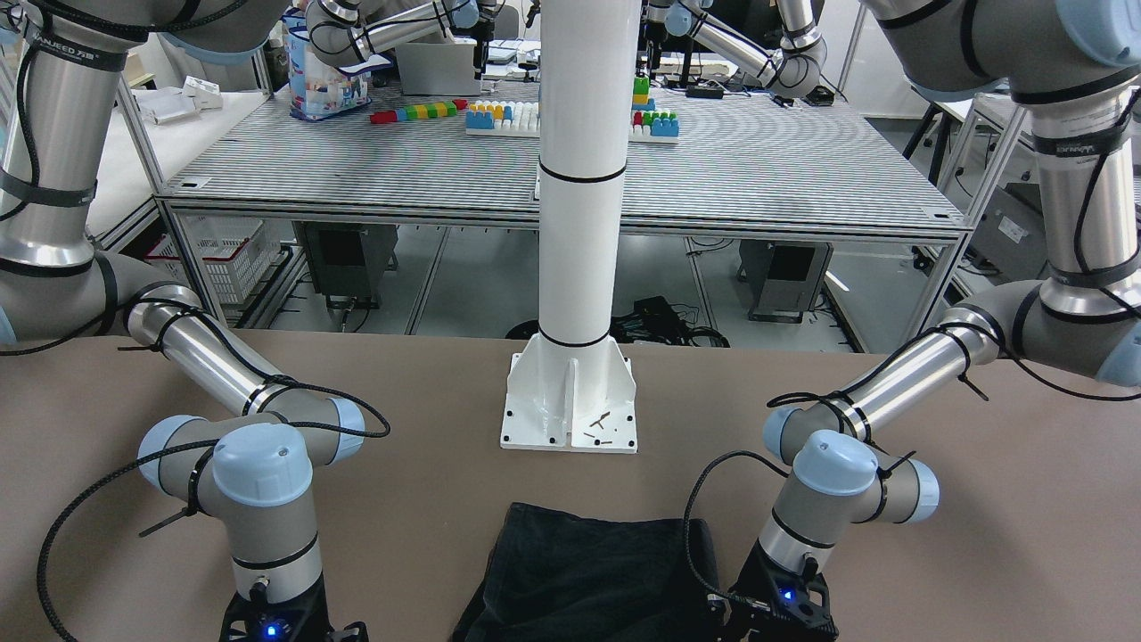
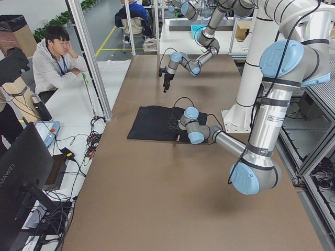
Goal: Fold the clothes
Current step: 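Move both grippers to the shirt's corners nearest the robot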
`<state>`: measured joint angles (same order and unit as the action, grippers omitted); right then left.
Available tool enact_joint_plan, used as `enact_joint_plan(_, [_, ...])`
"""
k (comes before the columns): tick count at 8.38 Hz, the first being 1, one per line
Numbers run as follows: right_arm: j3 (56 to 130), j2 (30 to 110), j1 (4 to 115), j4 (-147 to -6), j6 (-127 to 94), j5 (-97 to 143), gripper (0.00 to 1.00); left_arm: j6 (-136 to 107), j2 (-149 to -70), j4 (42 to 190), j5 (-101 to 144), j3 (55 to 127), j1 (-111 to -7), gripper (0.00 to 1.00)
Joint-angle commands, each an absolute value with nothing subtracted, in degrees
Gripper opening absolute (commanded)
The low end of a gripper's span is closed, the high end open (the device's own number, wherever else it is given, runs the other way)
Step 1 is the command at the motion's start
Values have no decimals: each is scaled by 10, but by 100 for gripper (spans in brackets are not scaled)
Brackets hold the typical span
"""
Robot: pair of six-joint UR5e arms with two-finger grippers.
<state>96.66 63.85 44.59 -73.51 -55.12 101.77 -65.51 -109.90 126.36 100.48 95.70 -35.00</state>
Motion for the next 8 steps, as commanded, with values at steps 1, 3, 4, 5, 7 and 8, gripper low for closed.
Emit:
enact_joint_plan(1, [992, 637, 418, -736, -630, 1015, 94, -665, -1052, 1261, 1038, 1027, -374, 100])
enact_joint_plan(3, [1014, 639, 398, -736, -700, 1003, 94, -746, -994, 1266, 1031, 1069, -367, 100])
enact_joint_plan(4, [1024, 638, 376, -736, -753, 977, 94, -803, -975, 1280, 1024, 1085, -338, 100])
enact_joint_plan(5, [1035, 638, 356, -736, -798, 956, 94, -833, -957, 1309, 988, 1090, -304, 100])
enact_joint_plan(7, [1058, 641, 326, -736, -865, 928, 94, -909, -933, 1352, 929, 1090, -232, 100])
enact_joint_plan(8, [1060, 640, 314, -736, -876, 908, 94, -940, -932, 1357, 897, 1090, -199, 100])
